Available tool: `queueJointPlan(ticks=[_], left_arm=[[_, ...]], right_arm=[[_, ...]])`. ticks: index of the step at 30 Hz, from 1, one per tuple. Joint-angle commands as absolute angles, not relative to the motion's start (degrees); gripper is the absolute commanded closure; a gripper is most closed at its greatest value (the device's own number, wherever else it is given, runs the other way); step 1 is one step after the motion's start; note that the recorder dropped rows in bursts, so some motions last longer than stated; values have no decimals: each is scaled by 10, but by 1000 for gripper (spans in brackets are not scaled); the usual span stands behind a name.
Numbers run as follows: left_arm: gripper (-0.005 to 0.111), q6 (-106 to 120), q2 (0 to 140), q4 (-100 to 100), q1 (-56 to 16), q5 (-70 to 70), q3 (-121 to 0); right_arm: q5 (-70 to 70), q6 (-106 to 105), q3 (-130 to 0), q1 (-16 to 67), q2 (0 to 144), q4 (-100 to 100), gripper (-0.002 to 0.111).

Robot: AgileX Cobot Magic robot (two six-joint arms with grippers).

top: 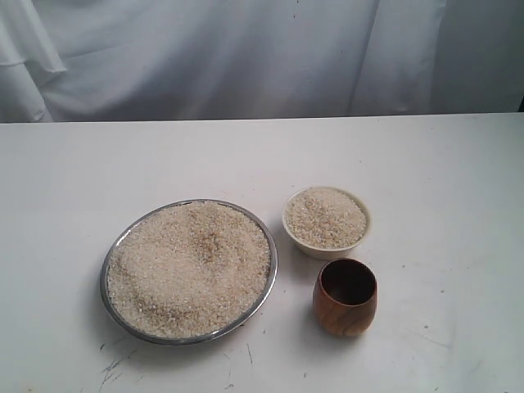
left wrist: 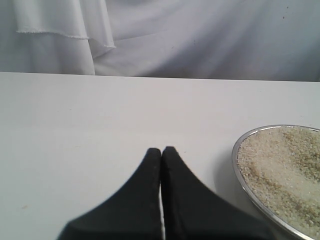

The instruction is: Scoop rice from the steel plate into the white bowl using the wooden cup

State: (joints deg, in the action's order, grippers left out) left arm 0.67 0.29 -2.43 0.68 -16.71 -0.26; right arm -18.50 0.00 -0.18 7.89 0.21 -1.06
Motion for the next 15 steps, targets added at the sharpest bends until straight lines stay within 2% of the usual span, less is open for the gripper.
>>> queueJointPlan(ticks=[1,15], left_arm=[[107,5,0,-25,6,-163,0],[107,5,0,-25,6,-163,0]], right_arm=[[-188,-13,0,80,0,-6,108],[-188,-8,0,80,0,-6,108]])
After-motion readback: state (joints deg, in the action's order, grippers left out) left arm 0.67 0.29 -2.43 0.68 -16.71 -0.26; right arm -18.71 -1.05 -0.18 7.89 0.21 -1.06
